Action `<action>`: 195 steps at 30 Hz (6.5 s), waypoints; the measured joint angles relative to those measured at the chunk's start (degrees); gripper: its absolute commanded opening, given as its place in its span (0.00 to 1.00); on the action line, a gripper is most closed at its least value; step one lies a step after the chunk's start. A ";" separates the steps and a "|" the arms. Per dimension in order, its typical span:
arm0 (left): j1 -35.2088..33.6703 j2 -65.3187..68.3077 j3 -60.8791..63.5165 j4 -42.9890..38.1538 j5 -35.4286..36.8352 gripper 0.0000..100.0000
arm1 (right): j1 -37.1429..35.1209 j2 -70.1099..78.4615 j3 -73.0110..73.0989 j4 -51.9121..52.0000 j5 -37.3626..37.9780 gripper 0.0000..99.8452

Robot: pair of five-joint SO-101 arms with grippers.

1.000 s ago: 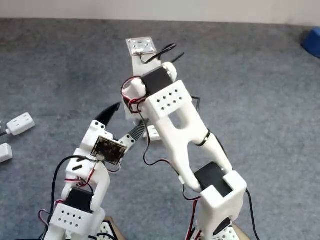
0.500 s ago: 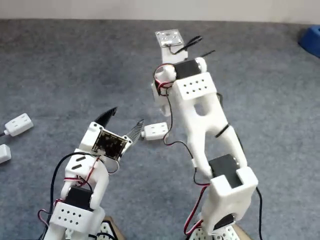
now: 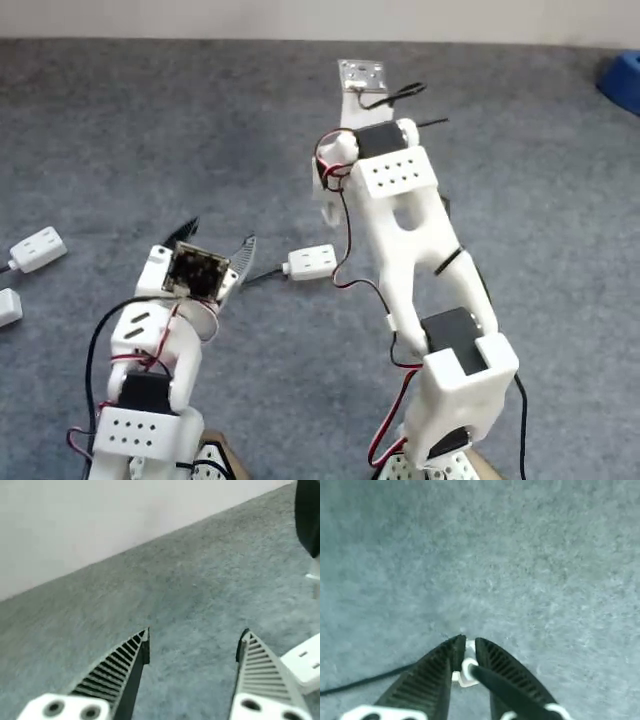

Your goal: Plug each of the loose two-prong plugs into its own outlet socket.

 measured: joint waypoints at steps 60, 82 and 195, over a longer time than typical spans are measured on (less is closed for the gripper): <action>5.36 28.66 -23.91 19.16 -3.60 0.23 | -3.60 -5.27 -0.70 9.23 3.25 0.01; 6.59 4.31 -8.79 2.90 12.57 0.35 | -7.82 -0.09 -9.58 13.27 -4.84 0.01; -0.88 40.53 -34.46 44.13 -10.81 0.35 | -7.56 -41.41 62.77 -10.02 57.85 0.18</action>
